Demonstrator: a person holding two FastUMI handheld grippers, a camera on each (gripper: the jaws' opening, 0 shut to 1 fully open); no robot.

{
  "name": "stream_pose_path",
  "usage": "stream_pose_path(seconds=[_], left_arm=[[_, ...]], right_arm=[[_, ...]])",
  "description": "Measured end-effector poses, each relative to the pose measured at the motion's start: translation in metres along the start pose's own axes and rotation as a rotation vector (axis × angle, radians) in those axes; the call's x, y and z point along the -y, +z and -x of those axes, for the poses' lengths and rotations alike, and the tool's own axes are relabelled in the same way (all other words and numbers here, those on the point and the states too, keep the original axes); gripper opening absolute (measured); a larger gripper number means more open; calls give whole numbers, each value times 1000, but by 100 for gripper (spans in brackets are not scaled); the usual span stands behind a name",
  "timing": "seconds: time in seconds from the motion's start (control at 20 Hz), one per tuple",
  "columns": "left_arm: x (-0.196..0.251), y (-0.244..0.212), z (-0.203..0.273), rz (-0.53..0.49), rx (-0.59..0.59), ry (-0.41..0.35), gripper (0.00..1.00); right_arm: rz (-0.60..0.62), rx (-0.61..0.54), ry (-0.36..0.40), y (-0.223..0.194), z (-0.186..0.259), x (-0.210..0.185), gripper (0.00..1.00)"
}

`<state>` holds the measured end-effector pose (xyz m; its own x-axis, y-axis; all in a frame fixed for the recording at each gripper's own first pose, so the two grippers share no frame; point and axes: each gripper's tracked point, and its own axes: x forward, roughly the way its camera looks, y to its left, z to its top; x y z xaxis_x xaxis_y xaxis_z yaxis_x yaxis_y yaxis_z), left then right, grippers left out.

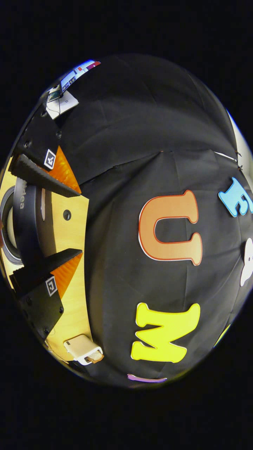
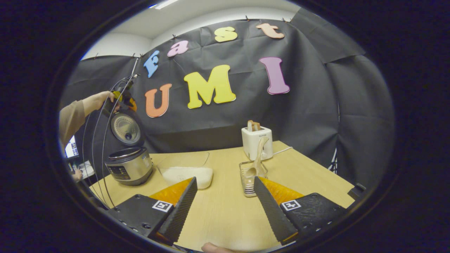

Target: Close the left gripper, press the button to open the rice cooker; take a wooden spoon from the chopstick holder with the right hand, scoop a spoonful of rice and pour it into the rice cooker, then put the wooden spoon back into the chopstick holder.

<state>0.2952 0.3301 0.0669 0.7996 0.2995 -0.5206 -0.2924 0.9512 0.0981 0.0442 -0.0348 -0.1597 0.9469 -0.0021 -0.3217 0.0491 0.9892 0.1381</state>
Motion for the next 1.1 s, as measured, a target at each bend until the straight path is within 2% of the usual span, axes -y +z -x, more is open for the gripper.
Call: stream_pose_path(seconds=[0.05, 0.1, 0.15, 0.25, 0.45, 0.55, 0.6, 0.65, 0.75, 0.8, 0.85, 1.1], left_arm=[[2, -9, 8, 7, -1, -11, 93], [5, -19, 15, 13, -5, -25, 97], [9, -32, 20, 13, -14, -42, 92], [14, -62, 32, 31, -55, -73, 93], [16, -114, 48, 53, -98, -74, 92], [18, -133, 54, 51, -80, -73, 92], [18, -140, 56, 42, -69, -71, 95], [19, -148, 58, 33, -53, -69, 95], [21, -159, 59, 6, -33, -70, 92], [21, -164, 61, 2, -32, -71, 94], [21, -168, 61, 5, -35, -78, 92], [25, -205, 70, 10, -76, -100, 92]], right_arm=[[-14, 6, 9, 4, 5, -3, 96], [-29, 13, 25, 8, 11, -7, 96], [-43, 15, 36, 10, 16, -10, 93], [-45, 26, 45, 15, 25, -13, 93], [-36, 57, 75, 23, 40, -26, 99], [-26, 66, 83, 25, 44, -31, 99], [-17, 69, 83, 25, 44, -32, 99], [-9, 68, 84, 24, 44, -33, 96], [-7, 55, 85, 19, 42, -34, 99], [-9, 44, 81, 16, 41, -33, 99], [-13, 38, 75, 14, 40, -32, 99], [-13, 28, 80, 12, 38, -34, 96]])
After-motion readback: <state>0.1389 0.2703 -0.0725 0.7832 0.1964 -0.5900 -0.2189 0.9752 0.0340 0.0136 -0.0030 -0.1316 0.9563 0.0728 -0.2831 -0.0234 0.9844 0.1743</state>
